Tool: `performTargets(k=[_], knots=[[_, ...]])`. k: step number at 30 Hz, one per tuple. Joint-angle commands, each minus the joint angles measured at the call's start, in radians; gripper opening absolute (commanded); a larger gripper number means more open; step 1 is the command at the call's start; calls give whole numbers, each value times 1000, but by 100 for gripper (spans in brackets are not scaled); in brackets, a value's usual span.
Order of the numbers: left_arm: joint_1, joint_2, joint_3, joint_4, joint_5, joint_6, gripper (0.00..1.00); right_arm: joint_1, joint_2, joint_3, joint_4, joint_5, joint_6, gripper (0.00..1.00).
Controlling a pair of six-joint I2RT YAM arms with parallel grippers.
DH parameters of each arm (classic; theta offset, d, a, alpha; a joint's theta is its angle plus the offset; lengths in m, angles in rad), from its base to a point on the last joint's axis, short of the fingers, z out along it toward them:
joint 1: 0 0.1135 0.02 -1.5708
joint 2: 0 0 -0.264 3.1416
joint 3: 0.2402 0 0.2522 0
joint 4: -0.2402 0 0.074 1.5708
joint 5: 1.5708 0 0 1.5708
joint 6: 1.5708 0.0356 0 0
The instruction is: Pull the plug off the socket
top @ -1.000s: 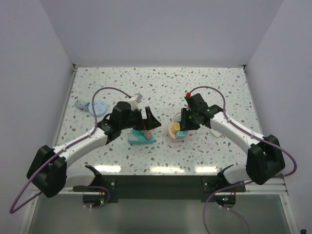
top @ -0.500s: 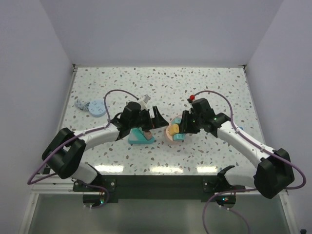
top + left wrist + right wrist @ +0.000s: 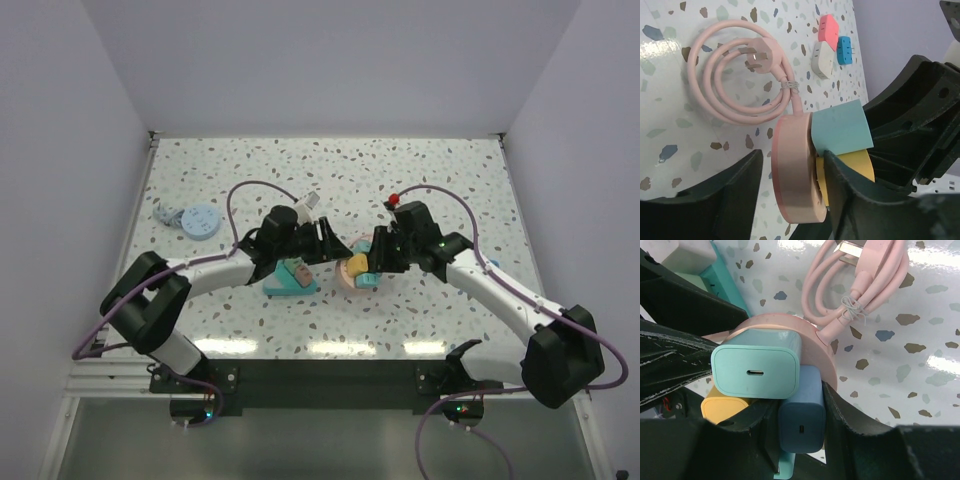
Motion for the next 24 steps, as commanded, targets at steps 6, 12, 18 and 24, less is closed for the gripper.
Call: performTargets(k=[6, 12, 18, 24], knots=[[-21, 53, 47, 61, 103, -10, 35, 2, -71, 51, 158, 11, -1, 0], [-21, 63, 40, 53, 99, -1, 0, 2, -65, 74, 154, 16, -6, 0], [8, 93, 70, -70, -5, 71, 0, 2, -62, 164, 1, 60, -82, 0], [57, 106, 81, -76, -27, 93, 0, 2, -102, 172, -83, 114, -130, 0]])
